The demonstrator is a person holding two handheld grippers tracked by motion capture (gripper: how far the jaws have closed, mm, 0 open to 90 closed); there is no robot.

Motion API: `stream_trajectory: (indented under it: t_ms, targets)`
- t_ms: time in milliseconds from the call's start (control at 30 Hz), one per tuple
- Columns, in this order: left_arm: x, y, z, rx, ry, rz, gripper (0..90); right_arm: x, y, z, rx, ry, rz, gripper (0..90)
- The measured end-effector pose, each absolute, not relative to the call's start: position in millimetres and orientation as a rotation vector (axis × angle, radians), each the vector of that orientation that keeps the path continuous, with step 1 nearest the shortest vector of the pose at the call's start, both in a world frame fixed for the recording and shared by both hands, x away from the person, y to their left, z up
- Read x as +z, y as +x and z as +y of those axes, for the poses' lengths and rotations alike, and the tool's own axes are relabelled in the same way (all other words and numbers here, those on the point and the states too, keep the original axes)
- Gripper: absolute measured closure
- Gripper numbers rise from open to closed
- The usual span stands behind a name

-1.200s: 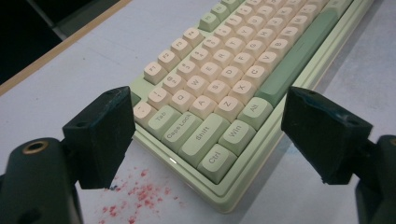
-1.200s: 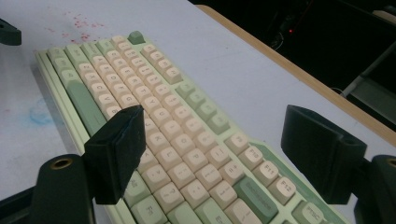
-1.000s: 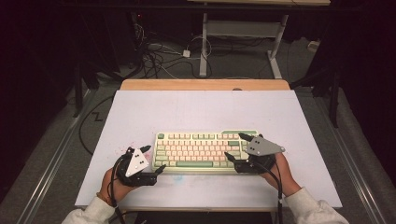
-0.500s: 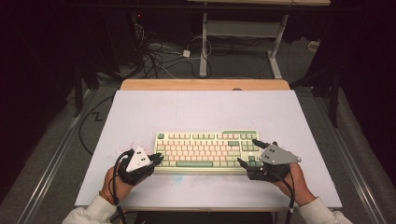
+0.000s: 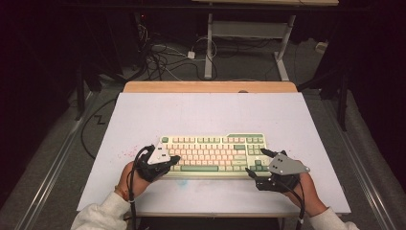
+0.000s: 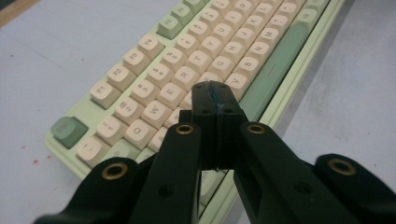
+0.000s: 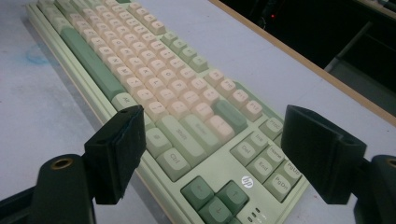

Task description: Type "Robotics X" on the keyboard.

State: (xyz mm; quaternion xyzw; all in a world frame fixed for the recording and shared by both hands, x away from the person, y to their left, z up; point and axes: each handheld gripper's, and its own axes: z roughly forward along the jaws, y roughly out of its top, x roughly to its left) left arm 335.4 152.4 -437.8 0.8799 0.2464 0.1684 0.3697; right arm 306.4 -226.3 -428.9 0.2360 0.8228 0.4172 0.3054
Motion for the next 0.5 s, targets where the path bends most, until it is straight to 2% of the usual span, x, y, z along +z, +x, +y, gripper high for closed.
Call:
stream_trajectory:
  t_ms: [500]
  targets:
    - [-448,347,125,0.4,2.329,0.59,87.7,-432,307,-225,1.091,0.615,2.197,22.0]
